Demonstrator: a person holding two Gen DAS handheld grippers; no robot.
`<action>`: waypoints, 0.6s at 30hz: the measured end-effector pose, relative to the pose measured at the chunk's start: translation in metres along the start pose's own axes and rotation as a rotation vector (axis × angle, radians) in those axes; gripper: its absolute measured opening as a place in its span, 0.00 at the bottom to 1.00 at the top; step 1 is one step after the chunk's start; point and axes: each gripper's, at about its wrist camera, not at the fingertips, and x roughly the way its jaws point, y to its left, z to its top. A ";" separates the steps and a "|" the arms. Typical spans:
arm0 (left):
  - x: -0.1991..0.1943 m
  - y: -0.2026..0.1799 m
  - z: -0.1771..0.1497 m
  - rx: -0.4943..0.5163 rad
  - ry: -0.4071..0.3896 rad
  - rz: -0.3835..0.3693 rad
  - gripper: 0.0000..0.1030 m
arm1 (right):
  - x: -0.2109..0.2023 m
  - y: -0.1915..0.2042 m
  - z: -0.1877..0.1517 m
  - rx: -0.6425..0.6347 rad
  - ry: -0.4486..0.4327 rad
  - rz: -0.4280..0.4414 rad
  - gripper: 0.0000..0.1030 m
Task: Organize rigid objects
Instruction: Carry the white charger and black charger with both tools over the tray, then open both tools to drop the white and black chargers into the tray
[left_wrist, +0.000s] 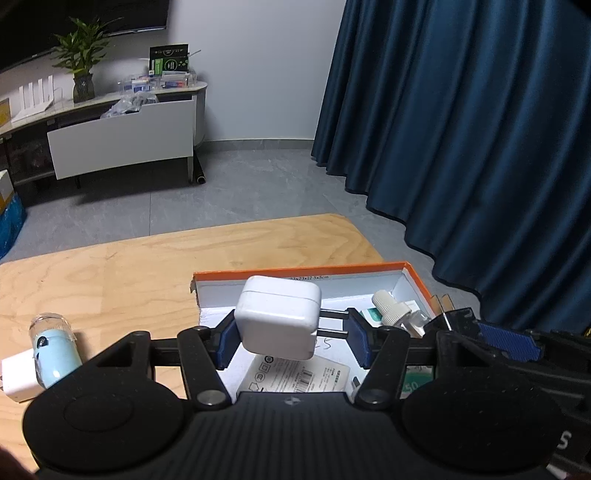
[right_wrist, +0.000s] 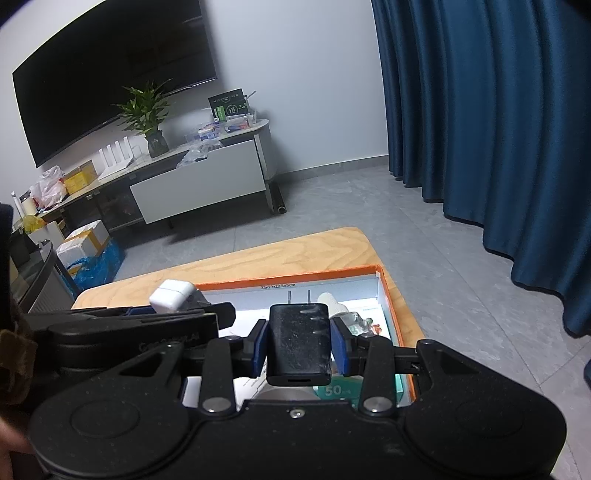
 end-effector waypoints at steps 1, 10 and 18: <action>0.001 0.000 0.001 -0.001 0.000 0.002 0.58 | 0.000 0.000 0.000 0.001 -0.009 0.003 0.45; 0.015 0.000 0.009 -0.010 0.020 -0.007 0.58 | -0.011 -0.014 -0.002 0.038 -0.069 -0.020 0.62; 0.014 -0.010 0.013 -0.011 0.011 -0.091 0.73 | -0.019 -0.021 -0.006 0.049 -0.076 -0.041 0.62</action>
